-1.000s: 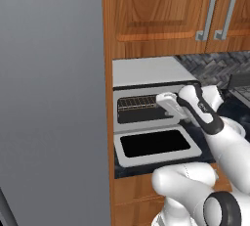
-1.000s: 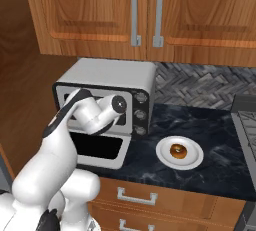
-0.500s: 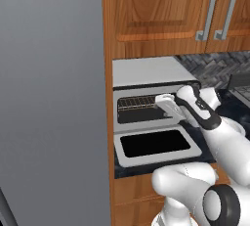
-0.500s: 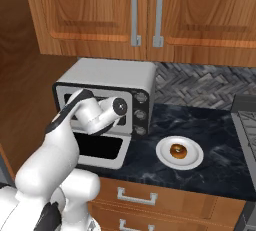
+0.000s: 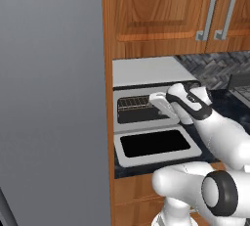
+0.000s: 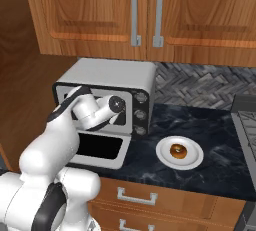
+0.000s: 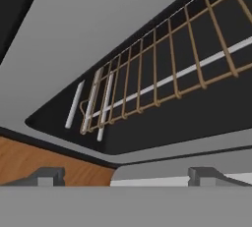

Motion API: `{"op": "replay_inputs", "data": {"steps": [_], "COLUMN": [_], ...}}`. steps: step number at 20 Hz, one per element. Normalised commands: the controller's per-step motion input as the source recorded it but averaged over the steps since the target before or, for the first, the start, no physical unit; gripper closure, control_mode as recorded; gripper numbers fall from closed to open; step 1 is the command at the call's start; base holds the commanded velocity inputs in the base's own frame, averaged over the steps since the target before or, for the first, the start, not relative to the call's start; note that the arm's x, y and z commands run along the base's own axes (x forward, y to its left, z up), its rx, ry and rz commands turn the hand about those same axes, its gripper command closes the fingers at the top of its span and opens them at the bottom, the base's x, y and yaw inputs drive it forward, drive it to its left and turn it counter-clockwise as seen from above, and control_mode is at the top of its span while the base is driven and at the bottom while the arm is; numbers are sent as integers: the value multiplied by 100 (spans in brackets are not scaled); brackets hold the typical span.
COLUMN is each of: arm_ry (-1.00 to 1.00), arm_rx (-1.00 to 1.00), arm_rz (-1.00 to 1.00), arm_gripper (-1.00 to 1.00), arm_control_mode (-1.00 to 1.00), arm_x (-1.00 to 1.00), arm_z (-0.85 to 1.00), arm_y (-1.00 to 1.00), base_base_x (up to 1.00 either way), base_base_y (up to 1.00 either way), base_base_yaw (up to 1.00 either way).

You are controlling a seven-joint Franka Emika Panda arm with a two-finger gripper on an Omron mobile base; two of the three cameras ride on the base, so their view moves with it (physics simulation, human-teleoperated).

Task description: Pick up the bagel from the plate, place it on the toaster oven rack, close the door, and set the timer.

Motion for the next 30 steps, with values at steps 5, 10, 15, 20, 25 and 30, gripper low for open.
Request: {"op": "replay_inputs", "data": {"steps": [5,10,15,20,25,30], "arm_ry": [0,-2,-8,-10,-9,-3], "arm_rx": [0,0,0,2,3,2], "arm_rz": [-2,-1,0,0,0,0], "arm_gripper": [-100,-100,-100,-100,-100,-100], "arm_control_mode": [-100,-100,-100,-100,-100,-100], "arm_x": [22,10,1,6,6,7], "arm_z": [-11,-18,-19,-7,-3,-4], "arm_y": [12,2,0,0,0,0], "base_base_x": [0,0,0,0,0,0], "base_base_y": [0,0,0,0,0,0], "base_base_yaw": [0,0,0,0,0,0]}}
